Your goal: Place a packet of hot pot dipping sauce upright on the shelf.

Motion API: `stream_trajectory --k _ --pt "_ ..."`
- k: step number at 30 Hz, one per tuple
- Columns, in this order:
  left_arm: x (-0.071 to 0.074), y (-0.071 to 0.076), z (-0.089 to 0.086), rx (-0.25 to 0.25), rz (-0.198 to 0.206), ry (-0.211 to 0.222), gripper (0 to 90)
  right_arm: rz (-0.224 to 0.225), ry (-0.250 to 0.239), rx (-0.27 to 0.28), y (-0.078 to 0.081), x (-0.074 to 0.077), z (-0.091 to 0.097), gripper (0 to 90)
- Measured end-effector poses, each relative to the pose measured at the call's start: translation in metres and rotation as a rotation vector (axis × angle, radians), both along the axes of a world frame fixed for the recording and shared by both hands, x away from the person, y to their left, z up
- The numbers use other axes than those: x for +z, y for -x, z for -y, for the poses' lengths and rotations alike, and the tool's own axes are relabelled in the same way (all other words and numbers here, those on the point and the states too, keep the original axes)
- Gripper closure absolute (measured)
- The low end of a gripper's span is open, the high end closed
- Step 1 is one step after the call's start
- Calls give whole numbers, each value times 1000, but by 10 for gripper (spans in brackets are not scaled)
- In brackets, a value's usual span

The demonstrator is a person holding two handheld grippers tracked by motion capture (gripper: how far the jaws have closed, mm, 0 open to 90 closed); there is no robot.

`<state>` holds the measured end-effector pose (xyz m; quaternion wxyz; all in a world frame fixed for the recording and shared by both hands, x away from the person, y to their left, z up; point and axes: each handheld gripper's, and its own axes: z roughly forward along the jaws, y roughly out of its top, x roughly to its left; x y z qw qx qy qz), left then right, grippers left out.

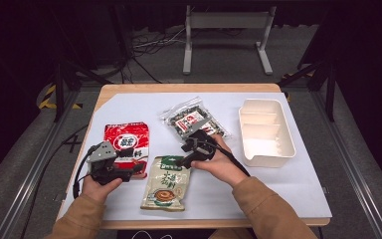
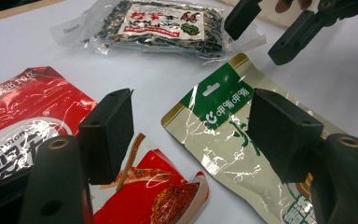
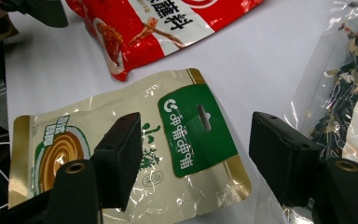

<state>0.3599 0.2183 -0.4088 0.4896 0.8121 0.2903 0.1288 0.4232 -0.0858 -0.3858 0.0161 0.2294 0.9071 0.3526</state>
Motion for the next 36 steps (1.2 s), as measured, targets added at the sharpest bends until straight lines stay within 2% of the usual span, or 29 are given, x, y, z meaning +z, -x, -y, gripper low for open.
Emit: stream_trajectory --k 14,22,28,36 --pt "-1 -1 1 -1 -6 -10 314 -51 78 17 -14 -17 -12 307" --pt "-2 -1 1 1 -6 -13 312 -86 114 26 -17 -27 -17 289" --pt "-1 -1 1 2 -6 -13 311 -120 119 36 -17 -32 -20 282" --pt "-2 0 2 3 -11 -10 311 -143 114 45 -15 -31 -20 297"
